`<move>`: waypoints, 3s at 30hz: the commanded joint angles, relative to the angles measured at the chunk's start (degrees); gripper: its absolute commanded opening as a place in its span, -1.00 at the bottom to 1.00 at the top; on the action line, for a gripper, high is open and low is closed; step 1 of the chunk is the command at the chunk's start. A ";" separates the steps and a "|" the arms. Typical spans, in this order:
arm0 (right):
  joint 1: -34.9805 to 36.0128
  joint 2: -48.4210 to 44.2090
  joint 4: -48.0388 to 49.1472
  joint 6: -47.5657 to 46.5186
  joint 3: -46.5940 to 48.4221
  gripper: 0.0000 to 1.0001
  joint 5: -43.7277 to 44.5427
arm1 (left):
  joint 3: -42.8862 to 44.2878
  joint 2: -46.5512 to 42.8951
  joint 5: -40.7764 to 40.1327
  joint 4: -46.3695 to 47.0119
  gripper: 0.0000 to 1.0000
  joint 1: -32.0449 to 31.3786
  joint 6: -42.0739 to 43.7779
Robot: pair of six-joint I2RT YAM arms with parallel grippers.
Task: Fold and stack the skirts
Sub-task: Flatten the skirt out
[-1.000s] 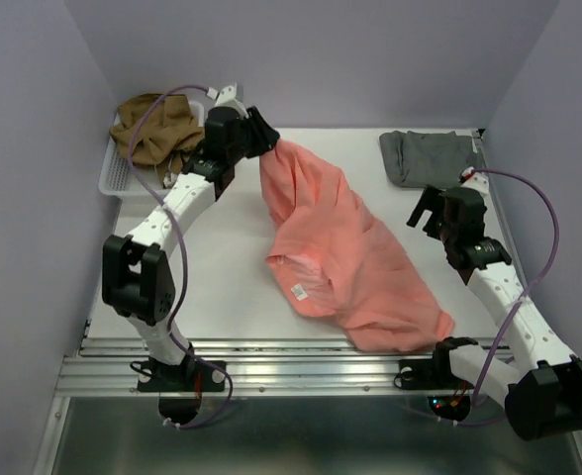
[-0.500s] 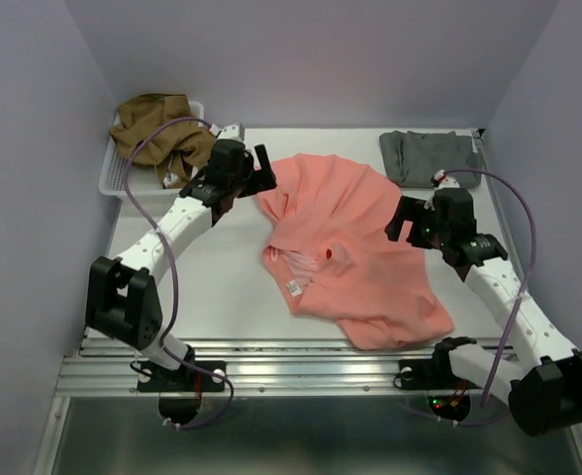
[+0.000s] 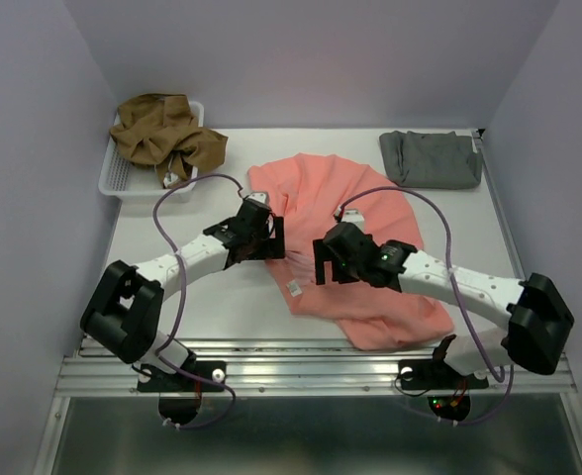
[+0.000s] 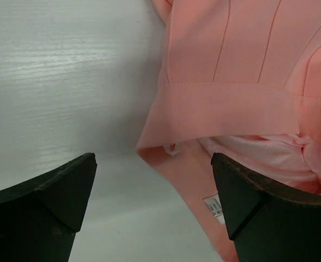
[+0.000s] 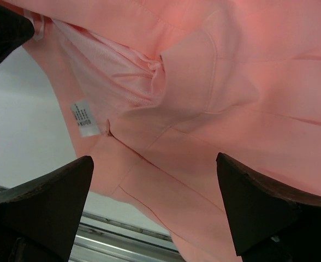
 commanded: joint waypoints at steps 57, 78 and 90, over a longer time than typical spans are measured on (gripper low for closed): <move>12.46 -4.05 -33.38 25.38 4.70 -0.99 25.34 | 14.31 7.87 -14.54 4.68 -1.00 6.58 -5.09; -27.72 9.23 2.66 -35.72 53.58 -0.99 -3.92 | 78.49 13.50 -12.35 -6.32 -1.00 15.11 0.36; -27.72 -4.40 -2.96 -36.51 46.02 -0.96 -14.30 | 42.45 -11.65 -9.01 6.61 -1.00 12.12 -5.35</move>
